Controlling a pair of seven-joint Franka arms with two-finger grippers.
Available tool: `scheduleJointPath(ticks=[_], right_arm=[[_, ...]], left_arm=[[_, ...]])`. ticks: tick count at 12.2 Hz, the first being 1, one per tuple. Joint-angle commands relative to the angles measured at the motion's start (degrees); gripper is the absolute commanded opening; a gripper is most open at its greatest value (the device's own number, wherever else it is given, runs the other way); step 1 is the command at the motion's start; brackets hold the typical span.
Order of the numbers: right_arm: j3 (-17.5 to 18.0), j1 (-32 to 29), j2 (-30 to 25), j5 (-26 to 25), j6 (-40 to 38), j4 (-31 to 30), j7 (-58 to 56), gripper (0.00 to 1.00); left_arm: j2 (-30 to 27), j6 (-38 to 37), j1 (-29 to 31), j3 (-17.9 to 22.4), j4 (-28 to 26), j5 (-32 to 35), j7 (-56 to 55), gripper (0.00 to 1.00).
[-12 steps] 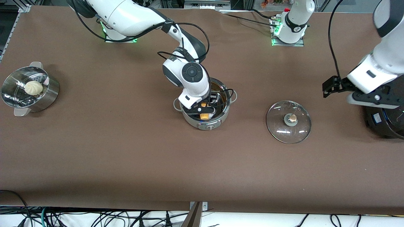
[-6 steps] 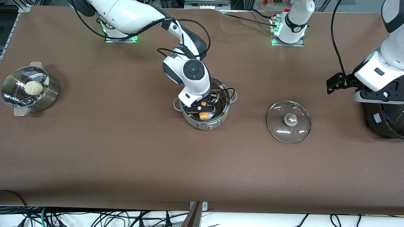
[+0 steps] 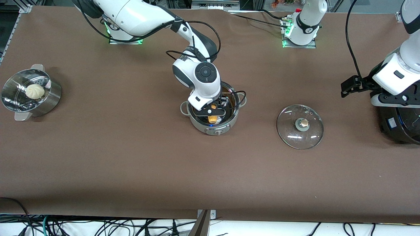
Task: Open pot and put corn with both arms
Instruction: 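Lower the corn into the steel pot with the right gripper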
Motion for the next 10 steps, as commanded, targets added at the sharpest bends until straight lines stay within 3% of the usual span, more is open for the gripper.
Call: scheduleJointPath(ticks=[1, 2, 5, 7, 8, 10], right_arm=[[-0.3, 0.7, -0.2, -1.2, -0.5, 0.0, 2.4, 0.66], [-0.5, 0.7, -0.2, -2.0, -0.5, 0.0, 3.0, 1.00], [-0.4, 0.7, -1.0, -2.4, -1.0, 0.2, 2.8, 1.00], [-0.5, 0.7, -2.2, -2.4, -4.0, 0.8, 2.5, 1.00], [-0.5, 0.5, -3.3, -2.5, -6.4, 1.0, 2.1, 1.00], [-0.5, -0.7, -6.3, -2.9, -7.7, 1.6, 1.5, 1.00]], left_arm=[[-0.6, -1.2, 0.5, -0.4, 0.8, -1.4, 0.6, 1.00], [-0.6, -1.5, 0.6, -0.5, 0.8, -1.4, 0.6, 1.00], [-1.1, -1.6, -1.1, 0.6, 0.6, -1.2, 0.6, 1.00], [-1.5, -1.5, -11.7, 11.0, 0.6, -0.9, 0.6, 1.00], [-1.5, -1.5, -13.6, 13.1, 0.6, -1.0, 0.6, 1.00], [-1.5, -1.6, -13.7, 13.3, 0.7, -1.0, 0.6, 1.00]])
